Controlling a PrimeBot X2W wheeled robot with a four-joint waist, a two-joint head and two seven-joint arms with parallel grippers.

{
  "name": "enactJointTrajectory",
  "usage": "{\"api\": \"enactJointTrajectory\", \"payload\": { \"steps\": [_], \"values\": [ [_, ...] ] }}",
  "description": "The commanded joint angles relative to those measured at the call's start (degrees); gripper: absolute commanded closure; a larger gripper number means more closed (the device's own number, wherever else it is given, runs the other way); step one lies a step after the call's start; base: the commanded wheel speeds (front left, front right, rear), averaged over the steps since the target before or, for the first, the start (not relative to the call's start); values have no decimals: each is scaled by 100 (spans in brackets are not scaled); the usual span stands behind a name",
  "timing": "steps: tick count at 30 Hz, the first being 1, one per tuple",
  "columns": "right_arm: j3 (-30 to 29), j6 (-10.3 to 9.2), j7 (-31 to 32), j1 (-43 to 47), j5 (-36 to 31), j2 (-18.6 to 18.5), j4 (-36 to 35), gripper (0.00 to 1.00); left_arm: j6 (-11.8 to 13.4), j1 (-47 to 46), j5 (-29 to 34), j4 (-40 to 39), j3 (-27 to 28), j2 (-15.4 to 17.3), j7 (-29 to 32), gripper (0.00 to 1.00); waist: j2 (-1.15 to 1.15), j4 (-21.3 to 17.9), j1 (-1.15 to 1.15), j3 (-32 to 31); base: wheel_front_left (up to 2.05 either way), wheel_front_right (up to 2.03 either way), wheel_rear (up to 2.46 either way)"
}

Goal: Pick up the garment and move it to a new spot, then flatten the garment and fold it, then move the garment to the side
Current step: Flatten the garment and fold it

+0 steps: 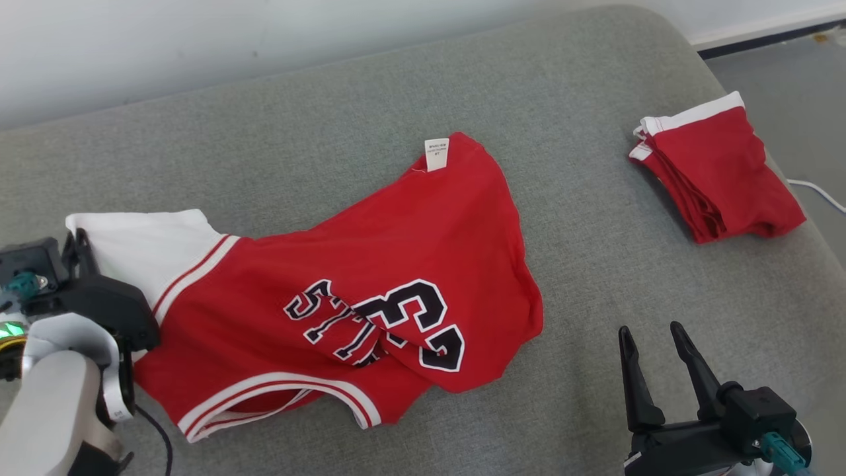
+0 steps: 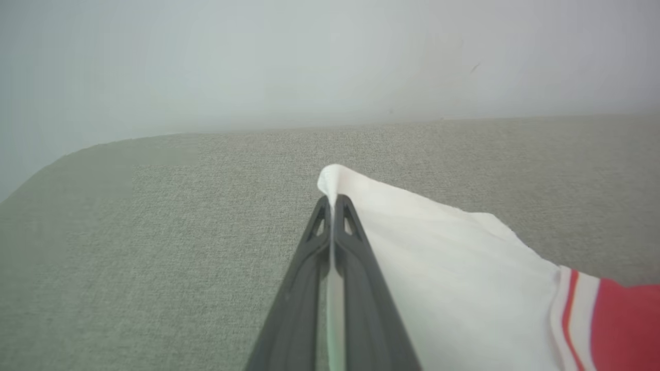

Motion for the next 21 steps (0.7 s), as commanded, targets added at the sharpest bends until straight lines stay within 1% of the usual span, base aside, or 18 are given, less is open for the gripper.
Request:
{"api": "enactJointTrajectory", "payload": {
  "steps": [1,6,7,8,14,20,21],
  "values": [
    [13,-16,-14,-49,13,7,0,0,-1,-79,33,99,-20,50,-5,100,-1,-86,-1,107,0,0,0],
    [48,-16,-35,-67,9,6,6,0,20,-176,54,367,-95,-26,-23,100,-1,-141,-1,197,0,0,0],
    [47,-16,-36,-72,11,6,4,0,16,-179,44,406,-100,-46,-67,60,-1,-138,-1,207,0,0,0],
    [34,-16,-37,-74,11,6,2,0,18,-178,17,448,-93,-88,-113,0,-1,-122,-1,210,0,0,0],
    [-21,-16,13,-54,-50,4,-34,0,-28,136,-117,522,-105,-296,-419,0,-1,93,-1,56,0,0,0],
    [-149,-16,87,42,-147,2,-146,0,-109,837,-205,73,-92,-484,-997,0,-1,454,-1,-262,0,0,0],
    [-163,-16,101,56,-161,3,-162,0,-92,985,-221,-51,-79,-514,-1084,0,-1,510,-1,-326,0,0,0]
  ]
}}
